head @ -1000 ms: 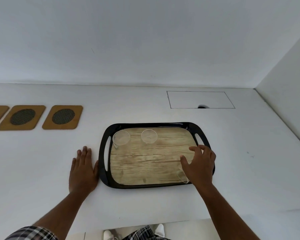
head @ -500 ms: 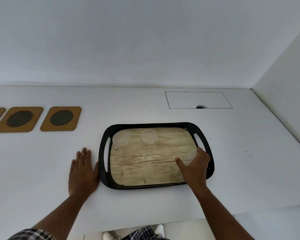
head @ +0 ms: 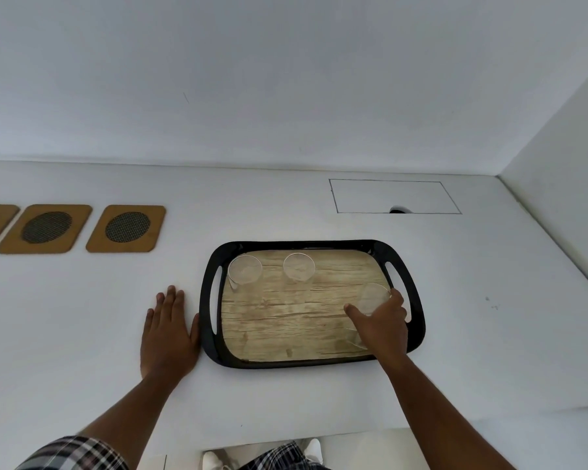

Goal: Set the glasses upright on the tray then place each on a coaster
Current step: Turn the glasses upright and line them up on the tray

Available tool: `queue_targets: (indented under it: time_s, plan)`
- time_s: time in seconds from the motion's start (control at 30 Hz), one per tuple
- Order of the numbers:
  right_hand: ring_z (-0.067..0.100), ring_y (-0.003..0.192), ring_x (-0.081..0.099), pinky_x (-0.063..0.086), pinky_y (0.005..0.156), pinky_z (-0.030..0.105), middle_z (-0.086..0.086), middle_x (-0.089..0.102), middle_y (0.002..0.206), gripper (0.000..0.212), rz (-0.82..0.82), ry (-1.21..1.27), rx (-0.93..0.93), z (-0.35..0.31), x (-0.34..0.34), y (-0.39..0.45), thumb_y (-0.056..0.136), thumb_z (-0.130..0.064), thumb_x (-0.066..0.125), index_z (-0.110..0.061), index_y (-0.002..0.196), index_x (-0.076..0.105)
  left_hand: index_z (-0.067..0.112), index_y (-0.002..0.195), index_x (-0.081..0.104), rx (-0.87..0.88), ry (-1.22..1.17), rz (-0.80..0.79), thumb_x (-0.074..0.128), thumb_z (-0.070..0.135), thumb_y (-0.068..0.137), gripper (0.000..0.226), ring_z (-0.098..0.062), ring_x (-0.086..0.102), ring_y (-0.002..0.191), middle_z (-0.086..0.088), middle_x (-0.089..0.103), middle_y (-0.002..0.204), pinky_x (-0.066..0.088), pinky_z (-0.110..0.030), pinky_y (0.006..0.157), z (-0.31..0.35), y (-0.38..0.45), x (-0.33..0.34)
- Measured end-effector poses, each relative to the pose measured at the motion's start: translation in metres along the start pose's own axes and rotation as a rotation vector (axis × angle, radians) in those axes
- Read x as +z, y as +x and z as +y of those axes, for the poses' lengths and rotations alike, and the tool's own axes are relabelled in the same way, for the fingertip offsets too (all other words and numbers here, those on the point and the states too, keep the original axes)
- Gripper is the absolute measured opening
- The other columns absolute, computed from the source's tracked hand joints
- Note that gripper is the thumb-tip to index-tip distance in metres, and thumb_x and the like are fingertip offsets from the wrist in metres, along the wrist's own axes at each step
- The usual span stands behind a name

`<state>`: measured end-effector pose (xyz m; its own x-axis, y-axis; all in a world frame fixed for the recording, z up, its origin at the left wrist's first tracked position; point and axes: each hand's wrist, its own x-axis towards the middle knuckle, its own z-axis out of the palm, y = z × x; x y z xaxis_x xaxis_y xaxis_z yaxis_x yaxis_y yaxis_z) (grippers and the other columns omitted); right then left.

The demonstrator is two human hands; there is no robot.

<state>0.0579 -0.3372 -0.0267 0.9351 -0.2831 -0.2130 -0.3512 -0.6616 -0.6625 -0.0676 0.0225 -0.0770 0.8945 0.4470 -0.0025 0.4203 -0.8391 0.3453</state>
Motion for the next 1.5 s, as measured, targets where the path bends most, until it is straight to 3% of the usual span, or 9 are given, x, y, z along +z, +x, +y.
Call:
queue_targets:
  time_s: [0.2, 0.3, 0.5, 0.67, 0.87, 1.1, 1.27, 1.4, 1.5]
  plan:
    - [0.031, 0.113, 0.066, 0.057, 0.098, 0.054, 0.009, 0.062, 0.132, 0.116, -0.070, 0.311, 0.035, -0.007, 0.004, 0.010, 0.061, -0.051, 0.088, -0.017, 0.153, 0.027, 0.007, 0.159, 0.020, -0.010, -0.007, 0.002, 0.012, 0.061, 0.092, 0.086, -0.025, 0.009, 0.157, -0.010, 0.015, 0.169, 0.010, -0.042, 0.128, -0.001, -0.001, 0.002]
    - [0.028, 0.108, 0.067, 0.059, 0.093, 0.056, 0.005, 0.059, 0.123, 0.107, -0.034, 0.355, -0.013, -0.015, 0.004, 0.011, 0.070, -0.044, 0.088, -0.019, 0.154, 0.027, 0.008, 0.159, 0.020, -0.015, -0.007, 0.003, 0.013, 0.060, 0.093, 0.085, -0.025, 0.008, 0.157, -0.009, 0.015, 0.169, 0.010, -0.043, 0.128, -0.001, 0.001, 0.001]
    - [0.009, 0.109, 0.066, 0.061, 0.090, 0.044, -0.003, 0.055, 0.133, 0.106, 0.039, 0.448, -0.156, -0.034, 0.004, 0.024, 0.070, -0.022, 0.092, -0.020, 0.155, 0.028, 0.008, 0.159, 0.020, -0.018, -0.005, 0.001, 0.018, 0.059, 0.093, 0.083, -0.025, 0.009, 0.157, -0.009, 0.015, 0.169, 0.011, -0.042, 0.128, 0.000, 0.000, 0.000]
    - [0.009, 0.111, 0.063, 0.057, 0.085, 0.030, -0.002, 0.051, 0.136, 0.097, 0.067, 0.441, -0.269, -0.034, 0.010, 0.030, 0.064, -0.026, 0.095, -0.031, 0.142, 0.037, 0.008, 0.159, 0.020, -0.018, -0.011, 0.002, 0.020, 0.058, 0.094, 0.082, -0.024, 0.009, 0.157, -0.009, 0.015, 0.169, 0.011, -0.042, 0.128, 0.001, -0.001, -0.001]
    - [0.020, 0.117, 0.059, 0.055, 0.098, 0.035, 0.000, 0.048, 0.132, 0.092, 0.095, 0.397, -0.353, -0.024, 0.015, 0.038, 0.062, -0.026, 0.098, -0.045, 0.128, 0.037, 0.008, 0.158, 0.023, -0.013, -0.016, 0.020, 0.015, 0.060, 0.092, 0.085, -0.025, 0.011, 0.157, -0.010, 0.018, 0.169, 0.012, -0.043, 0.128, 0.000, 0.000, 0.000]
    - [0.013, 0.114, 0.057, 0.050, 0.099, 0.028, 0.001, 0.050, 0.125, 0.085, 0.122, 0.375, -0.409, -0.018, 0.017, 0.044, 0.062, -0.020, 0.098, -0.032, 0.125, 0.043, 0.008, 0.157, 0.027, -0.018, -0.016, 0.037, 0.019, 0.060, 0.093, 0.082, -0.026, 0.016, 0.156, -0.010, 0.022, 0.167, 0.015, -0.044, 0.127, -0.001, 0.001, 0.003]
    - [-0.004, 0.110, 0.053, 0.041, 0.087, 0.007, -0.002, 0.053, 0.120, 0.085, 0.120, 0.301, -0.436, -0.017, 0.018, 0.044, 0.061, -0.025, 0.099, -0.030, 0.126, 0.045, 0.009, 0.157, 0.027, -0.021, -0.017, 0.035, 0.020, 0.060, 0.093, 0.082, -0.025, 0.015, 0.156, -0.009, 0.022, 0.168, 0.015, -0.043, 0.127, -0.001, 0.001, 0.003]
    - [-0.007, 0.110, 0.053, 0.042, 0.087, 0.011, -0.005, 0.053, 0.119, 0.088, 0.114, 0.284, -0.446, -0.018, 0.017, 0.045, 0.060, -0.030, 0.100, -0.032, 0.127, 0.044, 0.009, 0.157, 0.028, -0.024, -0.023, 0.039, 0.022, 0.060, 0.093, 0.082, -0.025, 0.016, 0.156, -0.009, 0.023, 0.167, 0.015, -0.044, 0.127, -0.002, 0.001, 0.003]
    - [0.000, 0.112, 0.056, 0.047, 0.091, 0.018, -0.003, 0.053, 0.120, 0.088, 0.096, 0.286, -0.440, -0.015, 0.018, 0.047, 0.061, -0.035, 0.099, -0.030, 0.129, 0.044, 0.009, 0.156, 0.029, -0.020, -0.018, 0.041, 0.023, 0.060, 0.093, 0.082, -0.025, 0.016, 0.156, -0.009, 0.024, 0.167, 0.015, -0.043, 0.127, -0.002, 0.002, 0.004]
